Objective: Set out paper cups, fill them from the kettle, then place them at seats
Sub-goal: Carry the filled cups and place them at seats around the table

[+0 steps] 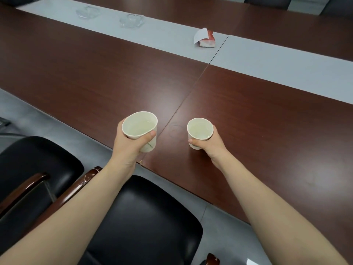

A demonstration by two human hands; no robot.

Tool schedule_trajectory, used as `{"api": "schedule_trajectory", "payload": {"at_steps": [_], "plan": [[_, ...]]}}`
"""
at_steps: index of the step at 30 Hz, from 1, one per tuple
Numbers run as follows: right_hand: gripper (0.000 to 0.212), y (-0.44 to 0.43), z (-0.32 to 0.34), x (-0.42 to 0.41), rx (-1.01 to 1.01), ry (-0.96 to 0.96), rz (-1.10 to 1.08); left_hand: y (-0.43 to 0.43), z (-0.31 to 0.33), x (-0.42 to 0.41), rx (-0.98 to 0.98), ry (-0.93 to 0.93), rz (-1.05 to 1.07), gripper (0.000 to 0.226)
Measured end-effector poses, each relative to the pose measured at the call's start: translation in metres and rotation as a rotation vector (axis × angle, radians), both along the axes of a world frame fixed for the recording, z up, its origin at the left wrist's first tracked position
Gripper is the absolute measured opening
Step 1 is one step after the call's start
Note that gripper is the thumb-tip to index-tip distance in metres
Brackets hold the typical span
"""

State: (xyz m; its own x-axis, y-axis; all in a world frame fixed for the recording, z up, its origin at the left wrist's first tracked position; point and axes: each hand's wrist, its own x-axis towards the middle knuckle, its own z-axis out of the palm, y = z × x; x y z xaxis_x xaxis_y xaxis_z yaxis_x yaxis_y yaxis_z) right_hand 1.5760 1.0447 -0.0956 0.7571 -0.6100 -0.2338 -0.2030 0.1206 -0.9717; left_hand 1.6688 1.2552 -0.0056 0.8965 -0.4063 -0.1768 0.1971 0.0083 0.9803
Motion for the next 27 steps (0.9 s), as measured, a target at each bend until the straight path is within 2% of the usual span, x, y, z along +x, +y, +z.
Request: {"api": "schedule_trajectory", "payload": {"at_steps": [5, 9, 14, 21, 24, 27], "plan": [[0.083, 0.0, 0.005, -0.008, 0.055, -0.01, 0.001, 0.011, 0.014, -0.005, 0.009, -0.014, -0.002, 0.092], [0.109, 0.0, 0.01, -0.02, 0.071, 0.062, -0.009, 0.022, 0.029, -0.013, 0.013, -0.036, 0.006, 0.094], [0.117, 0.009, 0.02, -0.048, 0.083, 0.132, -0.022, 0.042, 0.047, -0.032, 0.001, -0.05, 0.008, 0.095], [0.113, 0.031, 0.072, -0.095, -0.057, 0.226, -0.215, 0.078, 0.097, -0.059, -0.026, -0.092, -0.033, 0.085], [0.105, 0.054, 0.113, -0.108, -0.113, 0.171, -0.265, 0.1, 0.122, -0.07, -0.05, -0.109, -0.044, 0.085], [0.094, 0.089, 0.158, -0.11, -0.093, 0.086, -0.219, 0.122, 0.142, -0.077, -0.067, -0.126, -0.058, 0.087]]}}
